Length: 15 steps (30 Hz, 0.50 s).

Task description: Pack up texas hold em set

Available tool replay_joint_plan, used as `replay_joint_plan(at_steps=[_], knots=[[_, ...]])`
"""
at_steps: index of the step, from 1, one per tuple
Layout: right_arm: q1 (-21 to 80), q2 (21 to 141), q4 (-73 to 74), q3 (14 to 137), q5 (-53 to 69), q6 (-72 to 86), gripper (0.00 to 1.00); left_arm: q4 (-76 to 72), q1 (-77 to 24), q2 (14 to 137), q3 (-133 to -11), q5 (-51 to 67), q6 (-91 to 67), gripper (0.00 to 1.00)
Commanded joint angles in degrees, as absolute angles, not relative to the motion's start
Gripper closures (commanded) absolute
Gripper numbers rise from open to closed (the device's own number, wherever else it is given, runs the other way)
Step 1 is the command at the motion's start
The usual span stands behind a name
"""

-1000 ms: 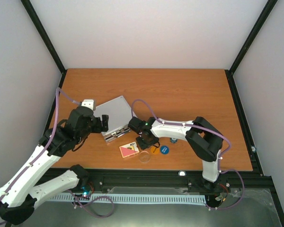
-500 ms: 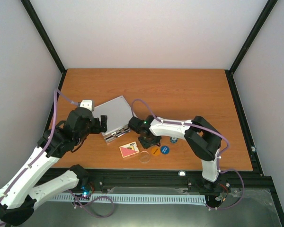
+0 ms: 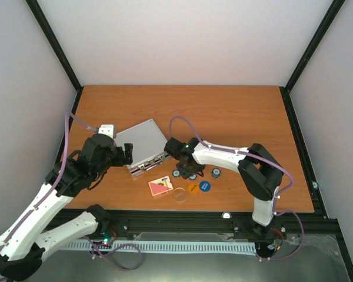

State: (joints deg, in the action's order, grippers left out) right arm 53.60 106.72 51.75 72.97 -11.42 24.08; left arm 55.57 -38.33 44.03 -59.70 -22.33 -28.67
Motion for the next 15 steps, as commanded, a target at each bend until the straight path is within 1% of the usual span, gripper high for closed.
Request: replay_joint_plan(at_steps=[1, 3, 5, 9, 15], knots=[[53.3, 104.1, 51.6, 71.6, -10.0, 23.7, 0.46, 56.5, -38.3, 44.0, -60.4, -22.9, -29.3, 0.0], [52.9, 103.8, 51.5, 70.8, -8.1, 23.6, 0.38, 56.6, -38.3, 44.0, -60.3, -22.9, -29.3, 0.0], [52.3, 103.2, 51.0, 69.5, -6.5, 23.8, 0.33, 56.5, -38.3, 44.0, -60.1, -22.9, -29.4, 0.0], [51.1, 103.0, 49.6, 67.3, -4.8, 22.9, 0.32, 56.4, -38.3, 43.5, -59.6, -23.0, -29.7, 0.0], [50.4, 103.5, 48.4, 67.2, -3.7, 20.3, 0.32, 56.6, -38.3, 43.5, -59.5, -23.1, -29.9, 0.0]])
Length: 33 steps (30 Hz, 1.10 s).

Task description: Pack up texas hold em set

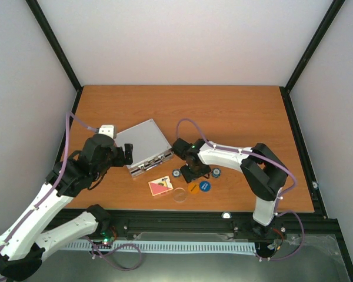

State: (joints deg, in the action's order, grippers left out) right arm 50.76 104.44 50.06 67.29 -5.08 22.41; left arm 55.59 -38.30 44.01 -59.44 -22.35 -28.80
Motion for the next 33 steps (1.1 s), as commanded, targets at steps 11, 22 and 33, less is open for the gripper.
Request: replay_joint_plan(at_steps=[11, 22, 33], knots=[[50.3, 105.8, 48.0, 67.3, -3.4, 17.5, 0.32, 56.3, -38.3, 43.3, -58.6, -23.2, -30.5, 0.0], [50.1, 109.0, 47.4, 67.5, -4.7, 16.3, 0.42, 56.8, -38.3, 43.0, -58.9, -23.9, -30.5, 0.0], [49.9, 108.6, 47.8, 66.7, -5.5, 16.8, 0.69, 57.0, -38.3, 42.7, -59.0, -24.3, -30.5, 0.0]])
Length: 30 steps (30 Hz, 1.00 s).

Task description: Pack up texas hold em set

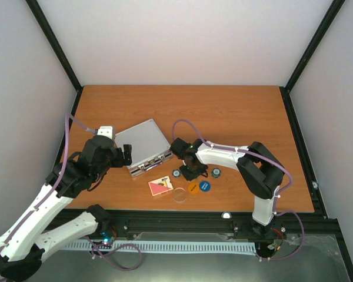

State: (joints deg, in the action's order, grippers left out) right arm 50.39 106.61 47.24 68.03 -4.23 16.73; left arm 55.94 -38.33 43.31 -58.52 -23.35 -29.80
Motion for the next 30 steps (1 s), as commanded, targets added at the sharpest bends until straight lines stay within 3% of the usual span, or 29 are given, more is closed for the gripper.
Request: replay_joint_plan(at_steps=[1, 14, 15, 19, 23, 30], knots=[[49.9, 108.5, 47.9, 67.0, -5.6, 16.7, 0.72, 57.0, -38.3, 42.7, -59.0, -24.4, -30.5, 0.0], [49.6, 105.6, 50.1, 69.6, -7.3, 16.5, 0.74, 57.5, -38.3, 41.9, -59.1, -24.4, -30.9, 0.0], [49.6, 105.5, 50.2, 69.6, -7.5, 16.5, 0.69, 57.6, -38.3, 41.9, -59.1, -24.4, -31.0, 0.0], [49.5, 104.5, 50.1, 69.6, -8.6, 16.1, 0.31, 57.6, -38.3, 42.0, -59.3, -24.2, -30.9, 0.0], [49.4, 104.4, 49.9, 69.2, -7.6, 15.0, 0.04, 57.6, -38.3, 42.4, -59.4, -24.0, -30.8, 0.0], [49.2, 102.0, 47.5, 67.2, -3.2, 12.6, 0.0, 57.7, -38.3, 42.6, -59.9, -24.6, -30.9, 0.0]])
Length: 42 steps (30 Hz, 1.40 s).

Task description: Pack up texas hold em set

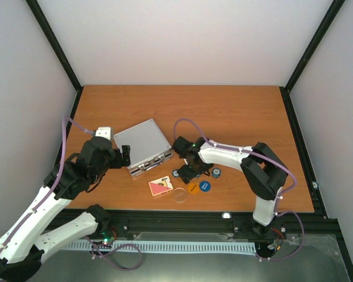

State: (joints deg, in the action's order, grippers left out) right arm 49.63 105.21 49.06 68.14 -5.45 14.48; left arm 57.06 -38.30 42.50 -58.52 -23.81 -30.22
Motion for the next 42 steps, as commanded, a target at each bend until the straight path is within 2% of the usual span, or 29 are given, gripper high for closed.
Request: replay_joint_plan(at_steps=[1, 6, 9, 14, 22, 24, 28, 33, 37, 40, 42], knots=[[49.2, 102.0, 47.6, 67.4, -3.2, 12.4, 0.0, 57.7, -38.3, 42.7, -59.9, -24.7, -30.9, 0.0], [47.1, 103.2, 46.5, 66.8, 0.5, 12.0, 0.0, 57.4, -38.3, 43.7, -59.8, -24.7, -30.9, 0.0], [45.1, 104.0, 45.3, 66.1, 3.3, 13.0, 0.05, 57.4, -38.3, 43.8, -59.8, -24.7, -30.8, 0.0], [44.9, 106.2, 46.6, 67.1, 0.2, 13.5, 0.1, 57.6, -38.3, 43.7, -59.6, -25.2, -30.7, 0.0], [44.4, 107.4, 42.9, 63.7, 2.1, 13.9, 0.14, 57.4, -38.3, 43.9, -59.4, -25.2, -30.8, 0.0], [44.4, 107.6, 43.1, 63.8, 1.8, 14.0, 0.18, 57.6, -38.3, 43.7, -59.4, -25.2, -30.8, 0.0], [44.4, 107.7, 43.0, 63.2, 1.9, 14.4, 0.33, 57.7, -38.3, 43.3, -59.4, -25.4, -31.0, 0.0], [44.4, 107.1, 42.5, 62.3, 1.9, 14.8, 0.37, 57.8, -38.3, 43.1, -59.2, -25.2, -31.0, 0.0], [44.4, 106.5, 42.4, 61.9, 2.0, 15.2, 0.58, 57.9, -38.3, 43.0, -59.2, -25.2, -31.2, 0.0], [44.4, 105.9, 42.6, 61.9, 1.7, 15.3, 0.69, 57.9, -38.3, 42.7, -59.2, -25.2, -31.3, 0.0], [44.4, 105.5, 43.0, 62.0, 1.3, 15.4, 0.71, 57.9, -38.3, 42.6, -59.1, -25.2, -31.3, 0.0]])
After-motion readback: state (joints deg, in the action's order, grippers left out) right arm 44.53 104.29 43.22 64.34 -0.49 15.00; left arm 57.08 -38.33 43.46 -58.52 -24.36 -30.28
